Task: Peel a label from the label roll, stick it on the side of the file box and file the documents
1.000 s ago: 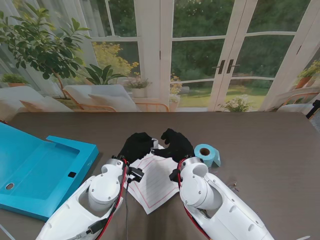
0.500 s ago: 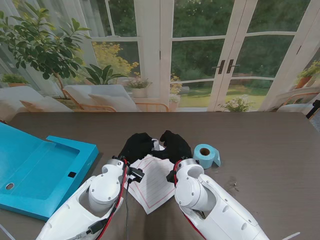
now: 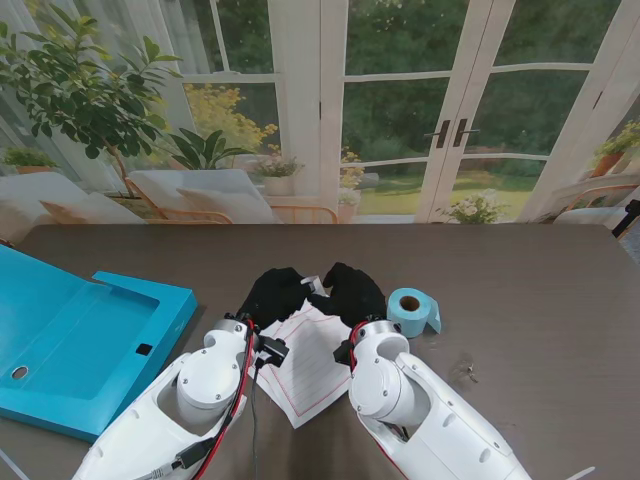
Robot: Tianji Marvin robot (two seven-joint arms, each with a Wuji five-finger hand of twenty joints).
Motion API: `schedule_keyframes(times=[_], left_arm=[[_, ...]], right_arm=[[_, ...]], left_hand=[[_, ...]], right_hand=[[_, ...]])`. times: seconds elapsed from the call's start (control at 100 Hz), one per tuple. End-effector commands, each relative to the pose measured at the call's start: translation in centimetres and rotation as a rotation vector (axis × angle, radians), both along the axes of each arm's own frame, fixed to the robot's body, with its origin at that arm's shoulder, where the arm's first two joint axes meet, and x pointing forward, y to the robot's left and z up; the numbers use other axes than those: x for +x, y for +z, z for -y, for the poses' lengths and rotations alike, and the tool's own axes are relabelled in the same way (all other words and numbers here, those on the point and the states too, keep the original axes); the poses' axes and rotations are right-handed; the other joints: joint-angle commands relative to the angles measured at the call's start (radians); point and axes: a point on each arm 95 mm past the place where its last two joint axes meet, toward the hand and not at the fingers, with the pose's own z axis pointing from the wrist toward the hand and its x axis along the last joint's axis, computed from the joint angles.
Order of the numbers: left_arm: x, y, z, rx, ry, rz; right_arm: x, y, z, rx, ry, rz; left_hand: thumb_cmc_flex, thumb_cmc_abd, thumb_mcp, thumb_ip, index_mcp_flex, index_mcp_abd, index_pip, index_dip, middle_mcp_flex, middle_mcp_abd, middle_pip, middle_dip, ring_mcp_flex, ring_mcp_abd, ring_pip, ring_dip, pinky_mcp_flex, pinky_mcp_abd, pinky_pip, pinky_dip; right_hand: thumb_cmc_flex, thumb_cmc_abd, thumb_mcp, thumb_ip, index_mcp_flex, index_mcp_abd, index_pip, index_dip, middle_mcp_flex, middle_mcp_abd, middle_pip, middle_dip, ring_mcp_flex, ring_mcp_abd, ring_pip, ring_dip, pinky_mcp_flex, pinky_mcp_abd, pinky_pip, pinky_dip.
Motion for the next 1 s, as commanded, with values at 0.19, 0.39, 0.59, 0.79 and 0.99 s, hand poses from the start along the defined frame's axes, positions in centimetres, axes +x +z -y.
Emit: schedule_keyframes(times=[0.19, 0.39, 0.59, 0.79, 0.99], left_arm=[[-0.30, -0.20, 0.37, -0.005, -0.023, -0.018], [-0.37, -0.26, 0.36, -0.003, -0.030, -0.021], [-0.50, -0.37, 0.28, 0.003, -0.037, -0.029], [-0.63, -0.51, 0.25, 0.010, -0.043, -0.035], [-0.72, -0.61, 0.30, 0.011, -0.050, -0.042]], right_arm=[[-0.44, -0.26, -0.13, 0.016, 0.010, -0.001], [-0.43, -0.23, 0.03, 0.022, 0.013, 0.000], [-0.44, -0.21, 0.11, 0.029, 0.018, 0.000], [-0.51, -0.22, 0.15, 0.042, 0.025, -0.005], [-0.56, -0.25, 0.21, 0.044, 0.039, 0.000]], left_hand=[[0.022, 0.023, -0.018, -0.027, 0.022, 0.046, 0.001, 0.011, 0.002, 0.015, -0.005, -0.005, 0.014, 0.001, -0.003, -0.003, 0.013, 0.031, 0.004, 0.000], [0.023, 0.023, -0.020, -0.028, 0.019, 0.043, 0.002, 0.012, -0.001, 0.015, -0.005, -0.005, 0.013, 0.001, -0.003, -0.002, 0.011, 0.031, 0.003, 0.000], [0.026, 0.024, -0.022, -0.027, 0.017, 0.043, 0.002, 0.011, -0.002, 0.016, -0.005, -0.004, 0.009, 0.001, -0.004, -0.001, 0.008, 0.029, 0.001, 0.000], [0.028, 0.026, -0.026, -0.028, 0.015, 0.043, 0.000, 0.010, -0.008, 0.018, -0.007, -0.004, 0.002, 0.002, -0.005, 0.001, 0.002, 0.028, -0.002, 0.001], [0.029, 0.028, -0.029, -0.027, 0.015, 0.043, -0.001, 0.009, -0.010, 0.020, -0.007, -0.003, 0.002, 0.002, -0.005, 0.002, -0.001, 0.026, -0.004, 0.001]], right_hand=[[0.005, 0.094, 0.017, 0.035, 0.021, -0.020, 0.009, 0.029, 0.040, -0.014, 0.002, 0.007, 0.060, -0.018, 0.018, 0.013, -0.281, -0.002, 0.067, -0.012], [0.013, 0.139, 0.020, 0.044, 0.029, -0.029, 0.010, 0.031, 0.055, -0.019, 0.001, 0.005, 0.081, -0.026, 0.018, 0.013, -0.265, -0.003, 0.074, -0.020], [0.020, 0.204, 0.020, 0.057, 0.036, -0.038, 0.008, 0.031, 0.070, -0.026, -0.007, 0.000, 0.096, -0.030, 0.016, 0.013, -0.258, -0.009, 0.080, -0.028], [0.011, 0.239, 0.014, 0.061, 0.035, -0.041, 0.004, 0.030, 0.073, -0.025, -0.013, -0.003, 0.100, -0.029, 0.012, 0.013, -0.256, -0.010, 0.083, -0.033], [0.008, 0.240, 0.008, 0.063, 0.036, -0.048, 0.003, 0.030, 0.071, -0.028, -0.018, -0.007, 0.103, -0.032, 0.011, 0.013, -0.251, -0.012, 0.086, -0.036]])
